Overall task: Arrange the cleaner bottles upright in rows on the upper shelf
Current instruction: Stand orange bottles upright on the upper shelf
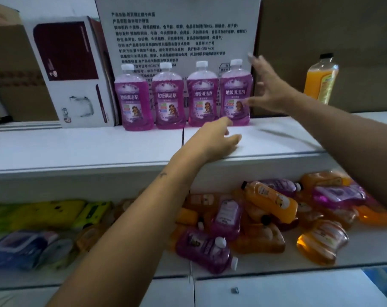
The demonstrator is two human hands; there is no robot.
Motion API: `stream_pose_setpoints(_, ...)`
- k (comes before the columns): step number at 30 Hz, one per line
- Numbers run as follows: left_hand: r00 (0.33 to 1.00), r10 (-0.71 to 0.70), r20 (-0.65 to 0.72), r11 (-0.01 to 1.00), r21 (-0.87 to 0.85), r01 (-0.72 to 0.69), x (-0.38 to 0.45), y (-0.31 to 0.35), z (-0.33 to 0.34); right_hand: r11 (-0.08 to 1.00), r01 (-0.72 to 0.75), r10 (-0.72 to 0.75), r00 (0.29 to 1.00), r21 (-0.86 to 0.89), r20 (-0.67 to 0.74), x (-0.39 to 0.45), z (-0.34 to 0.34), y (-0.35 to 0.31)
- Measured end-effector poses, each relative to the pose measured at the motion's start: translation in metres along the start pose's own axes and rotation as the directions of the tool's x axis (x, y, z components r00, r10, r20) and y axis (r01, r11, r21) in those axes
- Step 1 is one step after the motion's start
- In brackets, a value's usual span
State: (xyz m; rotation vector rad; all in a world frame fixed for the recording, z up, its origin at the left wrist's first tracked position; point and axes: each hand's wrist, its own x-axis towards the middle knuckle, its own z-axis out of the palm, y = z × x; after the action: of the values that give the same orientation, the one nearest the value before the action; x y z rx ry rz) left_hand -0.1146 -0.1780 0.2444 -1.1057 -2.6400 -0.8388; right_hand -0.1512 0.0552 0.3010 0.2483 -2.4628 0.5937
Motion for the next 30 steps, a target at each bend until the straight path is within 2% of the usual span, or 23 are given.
stream_pose_setpoints(3,0.986,0.119,-0.117,0.993,0.027,-0.117,-0.010,0.005,0.000,0.989,0.019,-0.007,0.997,0.148,-0.079,-0.036,-0.011,-0.025)
stream_pose_setpoints(5,0.941,0.228,-0.249,0.971,-0.014,-0.239,-0.023,0.010,0.002,0.961,0.020,0.007,0.995,0.277,-0.098,-0.070,-0.016,-0.049)
stream_pose_setpoints(7,0.876,0.284,-0.390,0.930,-0.113,-0.351,-0.046,0.016,0.008,0.953,0.040,0.002,0.991,0.302,-0.135,-0.108,-0.014,-0.068)
stream_pose_setpoints(9,0.821,0.276,-0.499,0.877,-0.219,-0.428,-0.077,0.020,0.021,0.948,0.084,-0.019,0.978,0.306,-0.210,-0.147,-0.006,-0.078)
stream_pose_setpoints(11,0.833,0.197,-0.517,0.827,-0.368,-0.424,-0.110,0.022,0.039,0.911,0.110,0.015,0.954,0.398,-0.298,-0.185,0.007,-0.083)
stream_pose_setpoints(13,0.874,0.122,-0.470,0.773,-0.507,-0.381,-0.135,0.021,0.058,0.861,0.106,0.091,0.930,0.498,-0.356,-0.218,0.021,-0.084)
stream_pose_setpoints(16,0.923,0.071,-0.379,0.717,-0.624,-0.312,-0.151,0.018,0.089,0.810,0.027,0.253,0.886,0.586,-0.390,-0.267,0.042,-0.077)
stream_pose_setpoints(18,0.950,0.037,-0.310,0.706,-0.665,-0.245,-0.151,0.018,0.111,0.785,-0.070,0.380,0.839,0.616,-0.389,-0.301,0.054,-0.063)
stream_pose_setpoints(23,0.992,-0.035,-0.122,0.658,-0.750,-0.069,-0.134,0.027,0.166,0.679,-0.385,0.672,0.668,0.624,-0.319,-0.357,0.066,-0.018)
stream_pose_setpoints(27,0.999,-0.004,0.048,0.692,-0.721,0.037,-0.111,0.046,0.212,0.597,-0.549,0.778,0.574,0.585,-0.254,-0.375,0.068,0.029)
stream_pose_setpoints(30,0.982,0.049,0.182,0.761,-0.643,0.081,-0.091,0.063,0.250,0.548,-0.663,0.819,0.549,0.510,-0.167,-0.385,0.072,0.065)
